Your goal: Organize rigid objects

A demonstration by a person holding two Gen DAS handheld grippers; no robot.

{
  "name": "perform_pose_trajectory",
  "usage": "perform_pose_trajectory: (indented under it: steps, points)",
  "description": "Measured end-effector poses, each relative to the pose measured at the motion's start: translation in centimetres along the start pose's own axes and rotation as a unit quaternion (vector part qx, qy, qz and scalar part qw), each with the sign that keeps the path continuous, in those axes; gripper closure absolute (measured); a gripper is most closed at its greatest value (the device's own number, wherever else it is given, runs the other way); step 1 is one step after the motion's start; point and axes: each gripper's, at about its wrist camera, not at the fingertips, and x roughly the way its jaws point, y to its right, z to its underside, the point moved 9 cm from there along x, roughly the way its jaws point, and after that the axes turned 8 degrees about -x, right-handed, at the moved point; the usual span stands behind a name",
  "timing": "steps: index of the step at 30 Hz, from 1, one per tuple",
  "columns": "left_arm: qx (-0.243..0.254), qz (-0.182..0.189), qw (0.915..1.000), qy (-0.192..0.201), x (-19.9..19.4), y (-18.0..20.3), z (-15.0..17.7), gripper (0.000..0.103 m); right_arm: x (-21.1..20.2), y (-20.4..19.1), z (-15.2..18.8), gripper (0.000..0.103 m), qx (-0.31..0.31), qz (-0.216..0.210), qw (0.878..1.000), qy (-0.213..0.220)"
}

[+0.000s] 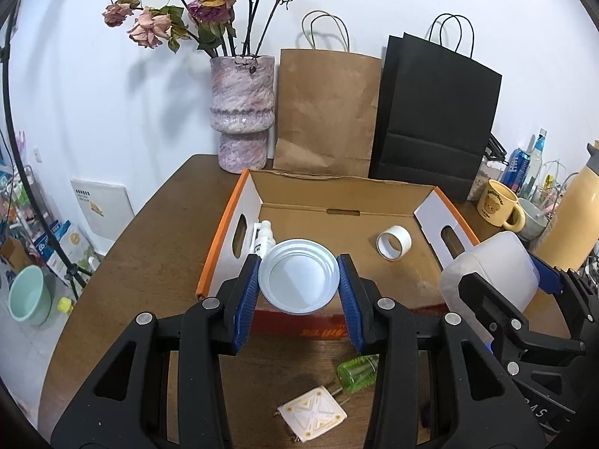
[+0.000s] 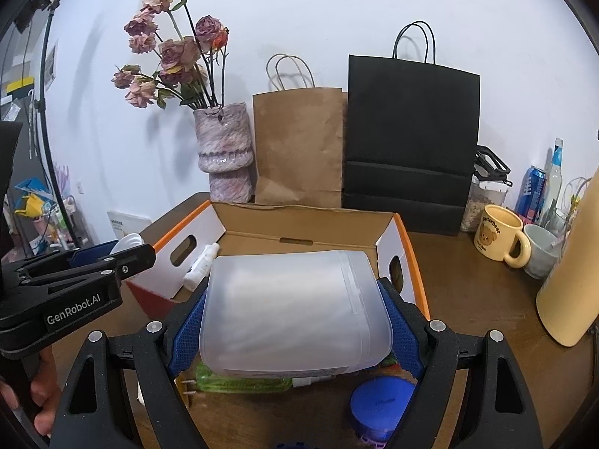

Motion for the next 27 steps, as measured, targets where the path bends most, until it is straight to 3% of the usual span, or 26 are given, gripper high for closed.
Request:
perform_pose_trajectory:
  steps: [27]
  points:
    - [-0.013, -0.030, 0.9994, -0.013, 6.6, 0.9, -2.8, 0.066, 7.1, 2.5, -2.1, 0.016, -0.006, 0.005, 1.000, -0.030]
